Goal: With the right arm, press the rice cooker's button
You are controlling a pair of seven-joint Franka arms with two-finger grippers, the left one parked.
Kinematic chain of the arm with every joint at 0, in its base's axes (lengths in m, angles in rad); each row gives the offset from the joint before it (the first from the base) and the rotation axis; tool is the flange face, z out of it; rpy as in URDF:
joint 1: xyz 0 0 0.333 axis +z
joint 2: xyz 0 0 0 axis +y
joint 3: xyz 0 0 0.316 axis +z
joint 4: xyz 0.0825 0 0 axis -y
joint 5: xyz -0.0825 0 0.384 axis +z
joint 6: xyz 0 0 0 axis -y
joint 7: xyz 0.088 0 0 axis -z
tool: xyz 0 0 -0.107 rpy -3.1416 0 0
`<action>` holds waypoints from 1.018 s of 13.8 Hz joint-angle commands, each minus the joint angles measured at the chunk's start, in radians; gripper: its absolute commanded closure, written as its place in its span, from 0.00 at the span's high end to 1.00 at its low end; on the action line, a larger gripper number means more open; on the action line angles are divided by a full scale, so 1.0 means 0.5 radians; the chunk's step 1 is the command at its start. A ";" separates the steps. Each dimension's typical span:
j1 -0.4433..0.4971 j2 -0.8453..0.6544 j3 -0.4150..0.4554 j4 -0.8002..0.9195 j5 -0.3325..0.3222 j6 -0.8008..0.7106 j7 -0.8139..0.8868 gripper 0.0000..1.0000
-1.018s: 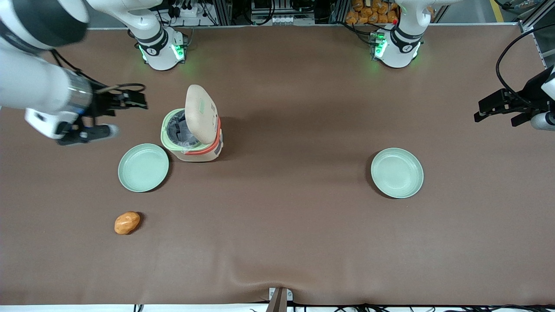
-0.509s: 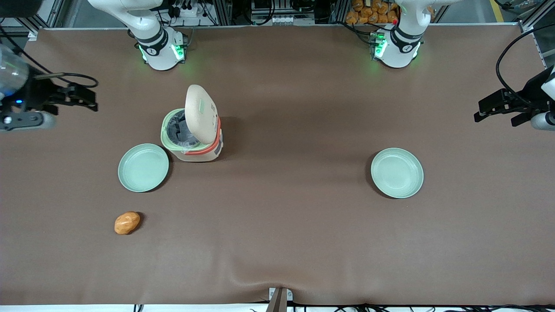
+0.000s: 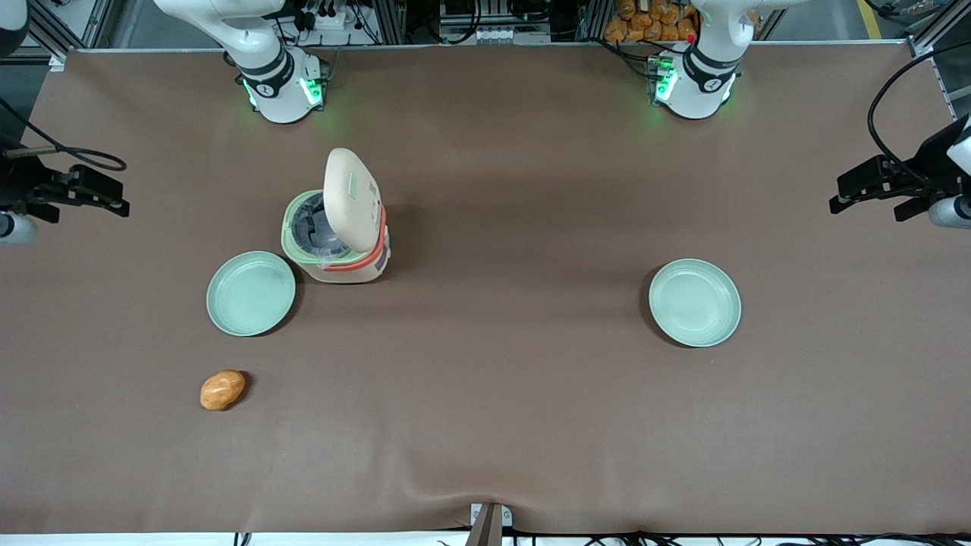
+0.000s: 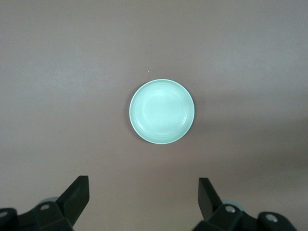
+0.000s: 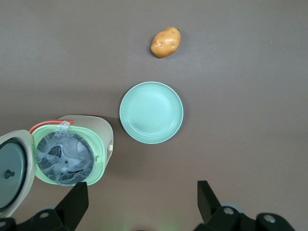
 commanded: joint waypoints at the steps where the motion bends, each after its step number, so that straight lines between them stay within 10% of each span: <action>1: -0.011 -0.033 0.004 -0.031 -0.033 -0.011 0.095 1.00; 14: -0.005 -0.036 -0.072 -0.021 0.059 -0.125 0.222 1.00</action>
